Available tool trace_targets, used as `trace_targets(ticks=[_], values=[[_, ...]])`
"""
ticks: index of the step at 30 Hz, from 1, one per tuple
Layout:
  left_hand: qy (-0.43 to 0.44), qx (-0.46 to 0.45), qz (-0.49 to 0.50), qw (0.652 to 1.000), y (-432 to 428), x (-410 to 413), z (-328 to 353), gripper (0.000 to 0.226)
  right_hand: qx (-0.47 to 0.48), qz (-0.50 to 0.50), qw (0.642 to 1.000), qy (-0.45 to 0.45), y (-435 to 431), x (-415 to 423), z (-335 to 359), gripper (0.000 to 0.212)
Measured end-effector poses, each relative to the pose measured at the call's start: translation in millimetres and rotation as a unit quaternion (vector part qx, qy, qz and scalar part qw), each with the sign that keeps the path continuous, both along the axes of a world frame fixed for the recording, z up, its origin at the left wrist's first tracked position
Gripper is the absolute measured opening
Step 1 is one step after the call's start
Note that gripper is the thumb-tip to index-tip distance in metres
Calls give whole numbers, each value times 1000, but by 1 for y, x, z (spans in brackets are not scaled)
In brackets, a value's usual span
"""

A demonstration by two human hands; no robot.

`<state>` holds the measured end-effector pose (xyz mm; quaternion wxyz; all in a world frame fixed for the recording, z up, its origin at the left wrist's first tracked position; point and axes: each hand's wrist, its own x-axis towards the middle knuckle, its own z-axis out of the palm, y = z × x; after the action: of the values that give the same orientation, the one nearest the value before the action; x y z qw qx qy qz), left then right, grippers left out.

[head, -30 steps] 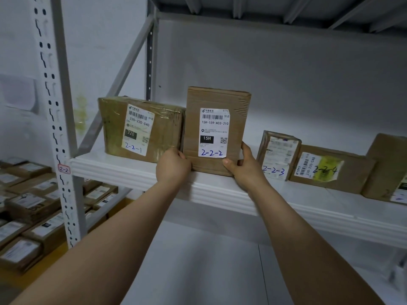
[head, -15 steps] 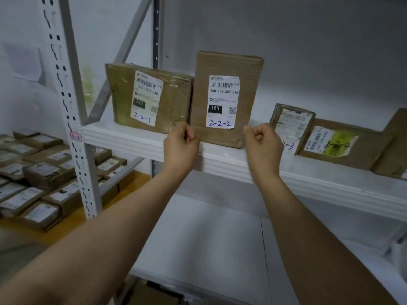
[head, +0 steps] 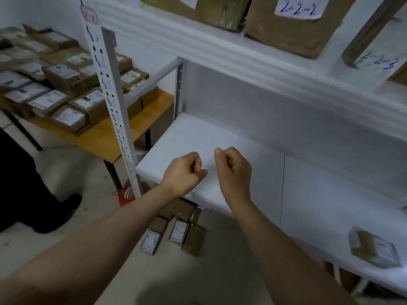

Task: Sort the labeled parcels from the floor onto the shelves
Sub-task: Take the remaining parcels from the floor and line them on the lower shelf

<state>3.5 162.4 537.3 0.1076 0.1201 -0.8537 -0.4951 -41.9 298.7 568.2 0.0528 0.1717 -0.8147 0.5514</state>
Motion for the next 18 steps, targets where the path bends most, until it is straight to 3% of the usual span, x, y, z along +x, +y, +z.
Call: trace_targets(ticks=[6,10,13,18], values=[[-207,24,18,978,-25,37,-122,17,145,27,978,-147,-11,11,-131,40],[-326,38,23,944,-31,61,-212,8,219,97,913,-330,-6,30,-229,22],[-396,85,54,913,-31,82,-280,12,216,86,862,-450,-2,45,-301,22],[-438,158,91,880,-35,102,-396,16,212,37,813,-541,-18,48,-419,15]])
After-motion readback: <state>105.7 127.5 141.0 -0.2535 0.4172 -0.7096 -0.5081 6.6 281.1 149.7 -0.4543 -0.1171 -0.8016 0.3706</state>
